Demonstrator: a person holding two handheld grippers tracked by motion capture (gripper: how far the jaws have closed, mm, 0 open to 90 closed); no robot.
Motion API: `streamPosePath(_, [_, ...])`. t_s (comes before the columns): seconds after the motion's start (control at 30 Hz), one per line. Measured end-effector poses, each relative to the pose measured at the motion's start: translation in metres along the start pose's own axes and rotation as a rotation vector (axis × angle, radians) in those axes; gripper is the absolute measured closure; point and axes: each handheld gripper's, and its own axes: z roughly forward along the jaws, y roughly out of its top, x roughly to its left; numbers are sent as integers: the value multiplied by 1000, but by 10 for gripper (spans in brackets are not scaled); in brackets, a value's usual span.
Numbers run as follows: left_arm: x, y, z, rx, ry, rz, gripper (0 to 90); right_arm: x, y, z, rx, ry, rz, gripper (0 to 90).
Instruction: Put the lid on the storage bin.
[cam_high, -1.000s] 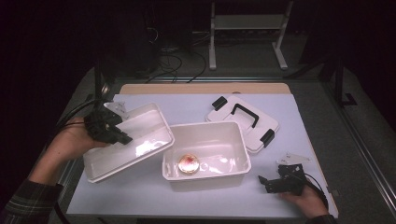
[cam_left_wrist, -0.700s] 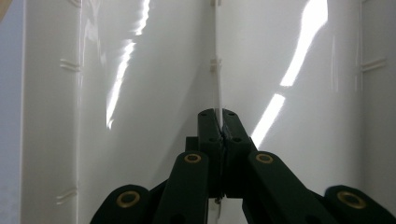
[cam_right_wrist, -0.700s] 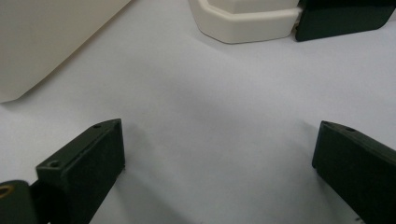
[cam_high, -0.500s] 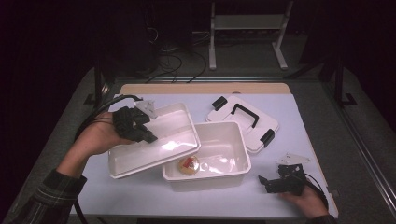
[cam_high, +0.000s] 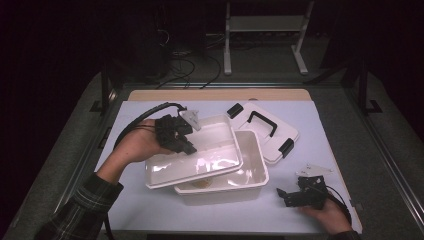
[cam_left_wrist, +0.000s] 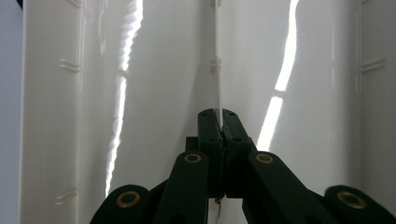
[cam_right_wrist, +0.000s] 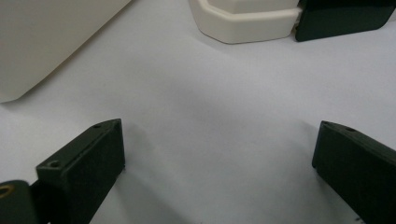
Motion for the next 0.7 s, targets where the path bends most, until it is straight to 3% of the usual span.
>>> streamPosePath(0.43, [1, 31, 27, 19, -40, 41, 887, 0, 0, 0, 0, 1, 1, 20])
streamPosePath(0.7, [1, 45, 39, 19, -45, 43, 887, 0, 0, 0, -2, 1, -1, 20])
